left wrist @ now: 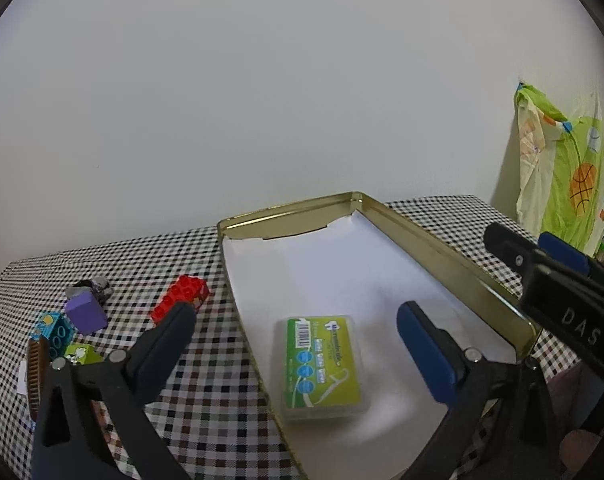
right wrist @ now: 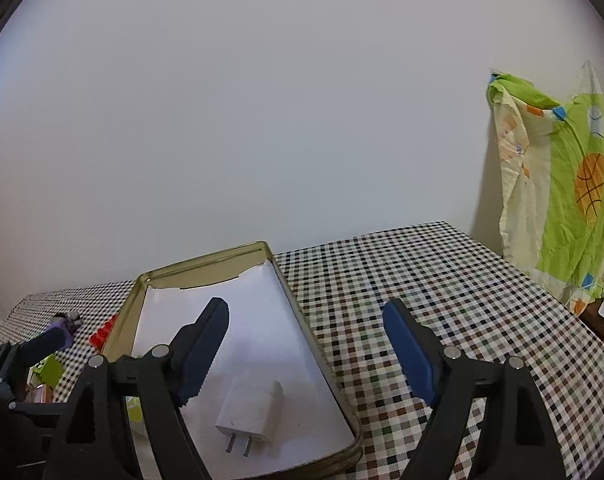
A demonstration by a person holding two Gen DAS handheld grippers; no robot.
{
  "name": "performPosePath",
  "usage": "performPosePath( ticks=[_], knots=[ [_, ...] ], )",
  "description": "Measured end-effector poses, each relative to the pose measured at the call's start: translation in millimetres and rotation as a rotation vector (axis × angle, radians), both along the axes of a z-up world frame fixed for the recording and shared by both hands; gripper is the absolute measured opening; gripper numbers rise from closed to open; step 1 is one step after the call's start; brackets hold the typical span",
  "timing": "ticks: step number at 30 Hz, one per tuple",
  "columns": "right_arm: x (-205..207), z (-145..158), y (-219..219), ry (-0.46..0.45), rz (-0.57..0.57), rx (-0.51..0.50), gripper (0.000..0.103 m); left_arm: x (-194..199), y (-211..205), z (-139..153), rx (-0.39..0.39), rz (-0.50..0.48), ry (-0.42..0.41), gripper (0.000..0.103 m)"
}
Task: Organize rigid objects
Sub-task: 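Move both grippers away from the tin back toward the remaining objects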
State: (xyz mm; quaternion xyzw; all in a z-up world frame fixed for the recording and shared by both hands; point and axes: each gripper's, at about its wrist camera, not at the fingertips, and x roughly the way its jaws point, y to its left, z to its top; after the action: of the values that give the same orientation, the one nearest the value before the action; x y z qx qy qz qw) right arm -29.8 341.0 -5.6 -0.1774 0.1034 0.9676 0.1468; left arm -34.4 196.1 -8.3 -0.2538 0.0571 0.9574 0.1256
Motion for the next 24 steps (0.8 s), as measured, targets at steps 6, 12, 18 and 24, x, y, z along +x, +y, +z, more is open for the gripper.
performPosePath(
  ticks=[6,12,18,24],
  knots=[
    [0.5,-2.0,-3.9,-0.009,-0.032,0.017,0.082,7.9,-6.6,1.6,-0.036,0.007,0.054,0.102],
    [3.6,-2.5,-10.5,0.009,-0.062,0.038,0.082,4.4,-17.3,0.4,-0.013,0.027,0.046,0.102],
    [12.3,-1.8,-19.0,0.037,-0.104,0.046,0.082,7.9,-23.2,0.8,-0.02,0.035,0.075,0.102],
    [16.9,-0.4,-31.8,0.056,-0.119,0.064,0.082,10.4,-32.4,1.8,-0.014,0.035,0.086,0.102]
  ],
)
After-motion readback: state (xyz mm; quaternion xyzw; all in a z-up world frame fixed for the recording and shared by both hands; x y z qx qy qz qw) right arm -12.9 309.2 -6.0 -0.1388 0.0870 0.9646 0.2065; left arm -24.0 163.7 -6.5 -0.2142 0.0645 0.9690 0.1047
